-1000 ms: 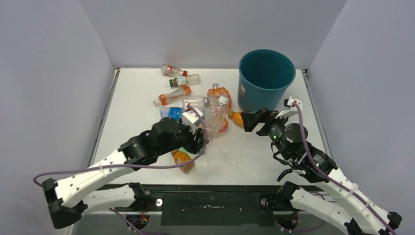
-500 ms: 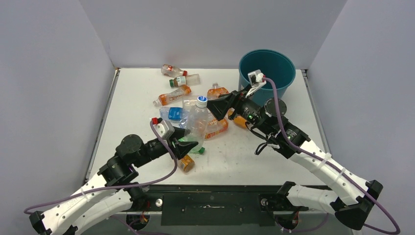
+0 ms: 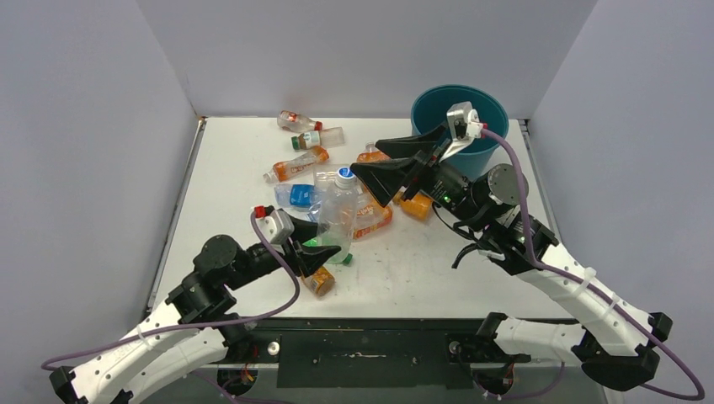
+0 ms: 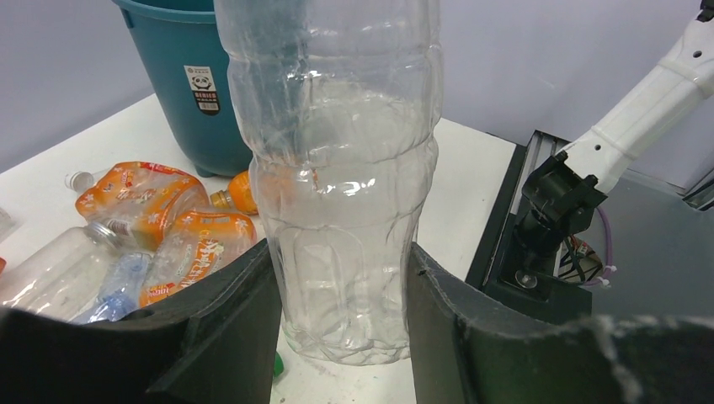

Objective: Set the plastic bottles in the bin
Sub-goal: Place the plastic bottle in the trash bin.

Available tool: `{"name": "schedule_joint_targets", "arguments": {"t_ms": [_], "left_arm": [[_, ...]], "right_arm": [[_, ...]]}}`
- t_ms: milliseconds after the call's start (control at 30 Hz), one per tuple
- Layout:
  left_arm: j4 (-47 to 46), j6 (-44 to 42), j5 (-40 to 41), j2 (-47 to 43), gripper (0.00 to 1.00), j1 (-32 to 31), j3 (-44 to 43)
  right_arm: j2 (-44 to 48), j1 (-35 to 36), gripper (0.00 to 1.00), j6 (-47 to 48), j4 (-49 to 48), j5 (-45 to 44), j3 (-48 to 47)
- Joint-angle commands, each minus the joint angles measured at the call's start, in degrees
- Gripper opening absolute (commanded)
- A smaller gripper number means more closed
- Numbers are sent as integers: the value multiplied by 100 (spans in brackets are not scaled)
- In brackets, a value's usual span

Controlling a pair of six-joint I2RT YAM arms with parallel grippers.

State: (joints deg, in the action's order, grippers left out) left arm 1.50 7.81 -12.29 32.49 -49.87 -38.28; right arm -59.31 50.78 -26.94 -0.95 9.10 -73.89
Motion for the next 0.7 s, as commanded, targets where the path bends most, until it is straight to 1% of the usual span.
{"name": "schedule_joint_targets", "arguments": {"t_ms": [0, 67, 200, 300, 467, 567, 667], "left_arm": [[-326, 14, -65, 41, 0, 21, -31], [-326, 5, -49, 74, 0, 20, -36], [-306, -10, -11, 116, 0, 16, -30], [-308, -17, 27, 126, 0, 21, -30], [-316, -34, 58, 143, 0, 16, -21], [-316, -43, 66, 138, 0, 15, -15], [-325, -52, 52, 172, 0, 21, -17]], "right_arm": [[-277, 343, 91, 618, 607, -298, -545], [-501, 540, 93, 817, 986, -445, -756], [-745, 1004, 98, 1085, 1465, -1260, -986], [-799, 1098, 88, 1102, 1594, -1575, -995], [-768, 1101, 75, 1053, 1679, -1833, -954], [-666, 1108, 74, 1002, 1577, -1843, -817], [-526, 1104, 80, 906, 1404, -1854, -678]]}}
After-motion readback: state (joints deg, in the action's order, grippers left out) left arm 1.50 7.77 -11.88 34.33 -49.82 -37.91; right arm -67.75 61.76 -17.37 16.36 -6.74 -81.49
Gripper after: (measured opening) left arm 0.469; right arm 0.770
